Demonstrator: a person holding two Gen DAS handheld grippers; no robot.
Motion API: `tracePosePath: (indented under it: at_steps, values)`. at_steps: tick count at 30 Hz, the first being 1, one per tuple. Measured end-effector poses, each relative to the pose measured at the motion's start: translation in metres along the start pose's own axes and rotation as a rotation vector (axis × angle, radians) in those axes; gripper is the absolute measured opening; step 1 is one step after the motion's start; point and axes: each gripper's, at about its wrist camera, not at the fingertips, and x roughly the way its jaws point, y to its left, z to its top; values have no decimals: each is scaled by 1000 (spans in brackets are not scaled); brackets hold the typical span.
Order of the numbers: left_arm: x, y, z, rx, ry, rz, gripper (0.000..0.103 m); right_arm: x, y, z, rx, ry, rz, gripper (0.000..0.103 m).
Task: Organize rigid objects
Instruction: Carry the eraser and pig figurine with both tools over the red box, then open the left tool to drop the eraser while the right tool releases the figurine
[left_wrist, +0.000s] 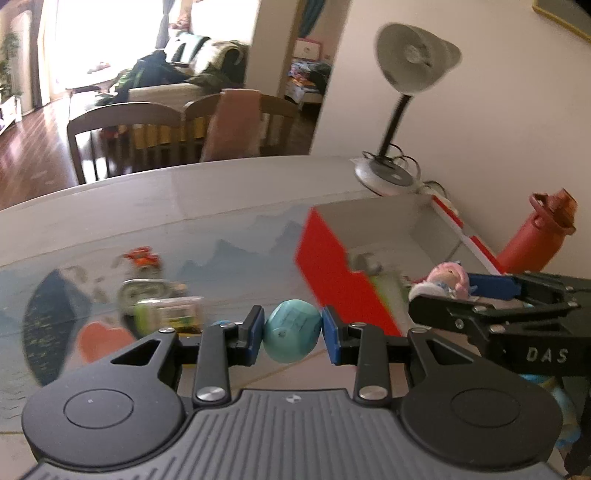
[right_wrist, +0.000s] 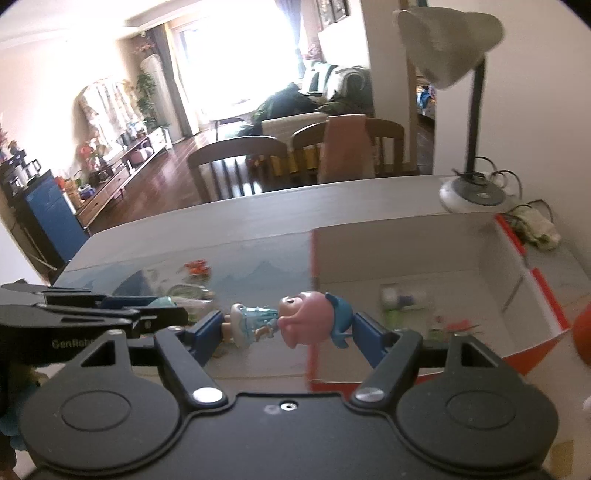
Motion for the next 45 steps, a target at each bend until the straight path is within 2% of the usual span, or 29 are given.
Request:
tracePosePath:
  at_steps: [12, 26, 33, 45]
  values:
    - [63, -87, 16, 63, 60, -29, 33, 5, -89, -1, 32, 22, -53, 75]
    - [136, -142, 30, 149, 149, 19, 33, 47, -157, 14, 48, 82, -78, 75]
    - [181, -157, 35, 193, 226, 66, 33, 89, -171, 24, 23, 167, -93, 75]
    - [235, -174, 40, 231, 323, 52, 33, 138, -176, 32, -39, 332, -91, 75]
